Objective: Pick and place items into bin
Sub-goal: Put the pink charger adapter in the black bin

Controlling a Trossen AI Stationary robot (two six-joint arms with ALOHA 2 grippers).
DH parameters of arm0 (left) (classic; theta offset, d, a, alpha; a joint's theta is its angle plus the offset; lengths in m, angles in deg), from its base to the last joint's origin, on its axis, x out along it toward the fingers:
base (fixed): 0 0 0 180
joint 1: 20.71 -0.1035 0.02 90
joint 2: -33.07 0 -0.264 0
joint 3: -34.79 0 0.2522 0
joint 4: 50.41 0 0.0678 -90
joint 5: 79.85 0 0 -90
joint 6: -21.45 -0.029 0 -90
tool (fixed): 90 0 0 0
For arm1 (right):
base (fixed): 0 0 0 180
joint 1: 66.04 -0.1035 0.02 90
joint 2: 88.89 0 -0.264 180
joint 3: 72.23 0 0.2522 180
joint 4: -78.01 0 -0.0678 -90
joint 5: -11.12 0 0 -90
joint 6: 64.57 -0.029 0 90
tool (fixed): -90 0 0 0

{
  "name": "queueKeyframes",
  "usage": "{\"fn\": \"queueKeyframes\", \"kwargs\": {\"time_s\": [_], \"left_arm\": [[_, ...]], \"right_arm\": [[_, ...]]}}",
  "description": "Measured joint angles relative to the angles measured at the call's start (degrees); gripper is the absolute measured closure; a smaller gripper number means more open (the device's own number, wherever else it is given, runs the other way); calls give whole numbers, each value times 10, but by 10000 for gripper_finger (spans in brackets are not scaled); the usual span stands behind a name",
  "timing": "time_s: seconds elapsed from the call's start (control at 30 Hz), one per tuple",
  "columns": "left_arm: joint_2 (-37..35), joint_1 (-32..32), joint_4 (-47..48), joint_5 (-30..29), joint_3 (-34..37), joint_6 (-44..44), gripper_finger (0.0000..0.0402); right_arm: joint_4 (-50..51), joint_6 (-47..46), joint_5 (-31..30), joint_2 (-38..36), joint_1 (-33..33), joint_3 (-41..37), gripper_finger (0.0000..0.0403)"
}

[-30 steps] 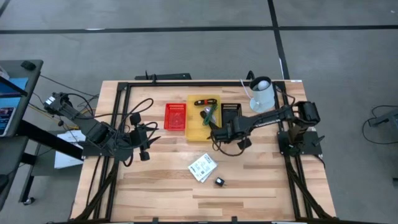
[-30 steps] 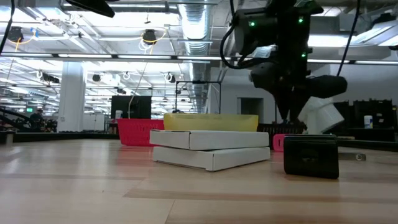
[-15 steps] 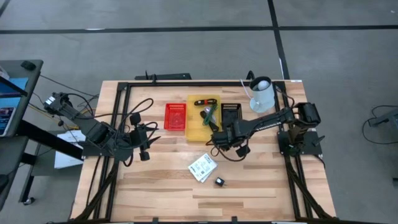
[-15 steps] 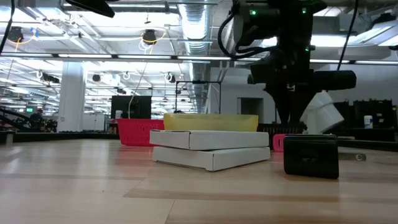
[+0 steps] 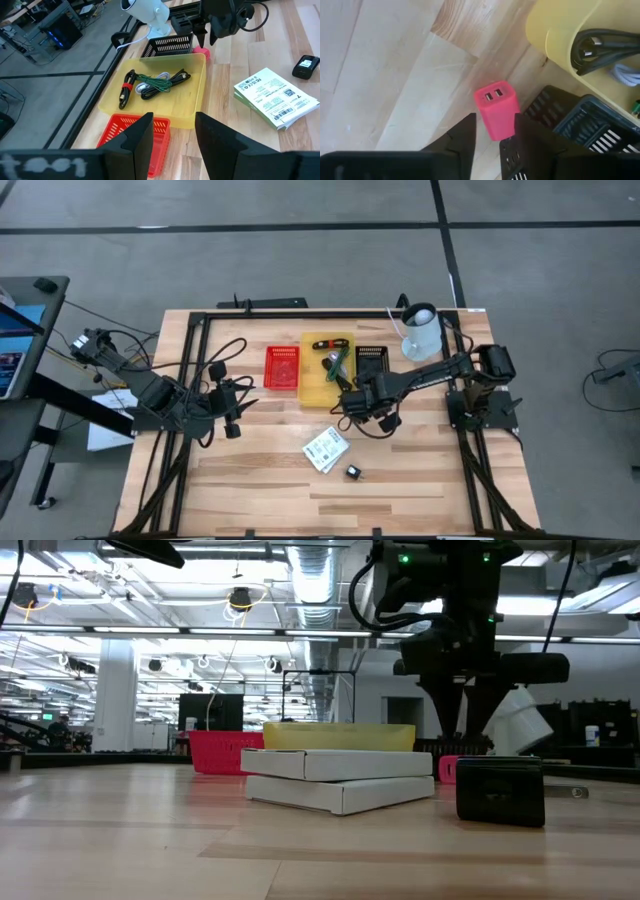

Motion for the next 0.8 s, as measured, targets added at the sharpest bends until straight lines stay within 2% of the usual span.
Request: {"fn": "queueKeyframes", "kwargs": {"time_s": [0.17, 0.37, 0.5, 0.8], "left_arm": [[0, 0, 0, 0, 0, 0, 264], [0, 0, 0, 0, 0, 2, 264], [0, 0, 0, 0, 0, 2, 264], [0, 0, 0, 0, 0, 2, 264]], "right_arm": [[-2, 1, 1, 0, 0, 0, 223], [-19, 38, 37, 0, 0, -18, 185], [-34, 62, 33, -1, 0, -43, 180], [-45, 75, 4, -1, 0, -47, 182]]}}
